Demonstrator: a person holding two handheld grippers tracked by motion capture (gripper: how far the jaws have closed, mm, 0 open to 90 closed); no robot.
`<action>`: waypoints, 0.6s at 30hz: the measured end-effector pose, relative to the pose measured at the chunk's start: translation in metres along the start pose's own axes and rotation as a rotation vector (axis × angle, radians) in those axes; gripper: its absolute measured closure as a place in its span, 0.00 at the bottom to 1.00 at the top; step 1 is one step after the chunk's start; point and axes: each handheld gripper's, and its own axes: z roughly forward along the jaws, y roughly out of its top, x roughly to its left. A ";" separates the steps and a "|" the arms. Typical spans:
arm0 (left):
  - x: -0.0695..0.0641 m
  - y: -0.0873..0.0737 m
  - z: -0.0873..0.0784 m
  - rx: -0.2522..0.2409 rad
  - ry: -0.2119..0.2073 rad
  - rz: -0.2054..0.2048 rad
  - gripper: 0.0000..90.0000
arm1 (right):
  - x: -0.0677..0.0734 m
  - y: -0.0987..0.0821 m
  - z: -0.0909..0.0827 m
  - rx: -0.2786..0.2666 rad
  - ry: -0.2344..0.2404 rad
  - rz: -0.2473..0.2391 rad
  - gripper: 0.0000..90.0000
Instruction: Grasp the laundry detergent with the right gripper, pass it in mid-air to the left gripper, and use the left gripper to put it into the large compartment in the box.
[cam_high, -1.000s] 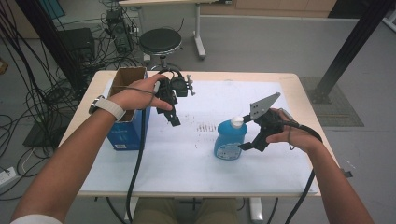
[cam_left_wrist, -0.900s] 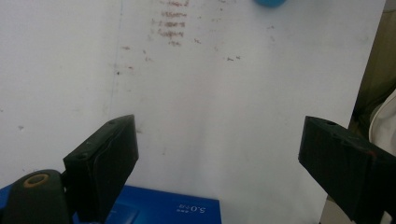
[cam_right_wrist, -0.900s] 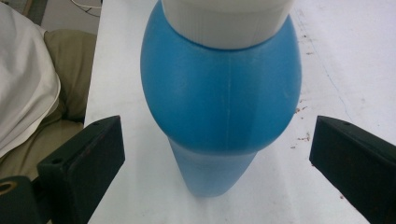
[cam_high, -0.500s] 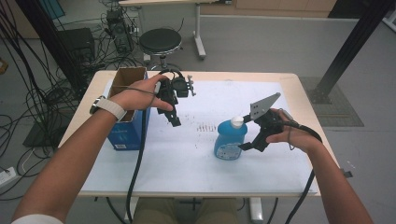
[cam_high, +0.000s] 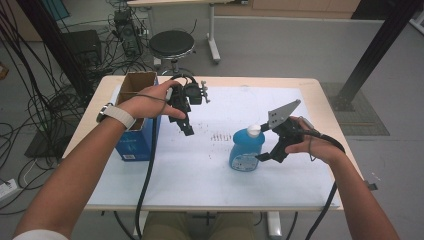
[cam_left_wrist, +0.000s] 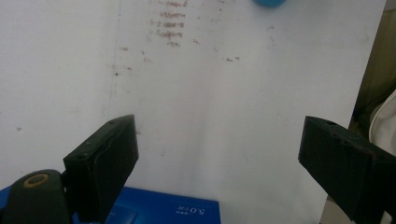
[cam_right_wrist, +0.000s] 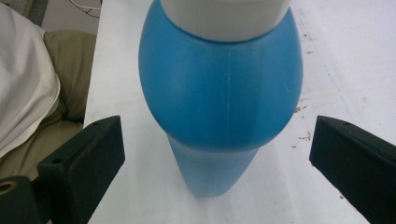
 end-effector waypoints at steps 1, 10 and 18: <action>0.000 0.000 0.000 0.000 0.000 0.000 0.14 | 0.000 0.000 0.000 -0.001 0.001 0.000 0.04; 0.001 -0.002 0.000 0.002 0.000 -0.001 0.14 | 0.000 0.000 0.001 0.001 0.006 -0.001 0.04; 0.001 -0.001 0.000 0.001 0.000 -0.001 0.14 | 0.000 0.000 0.000 -0.001 0.004 0.003 0.04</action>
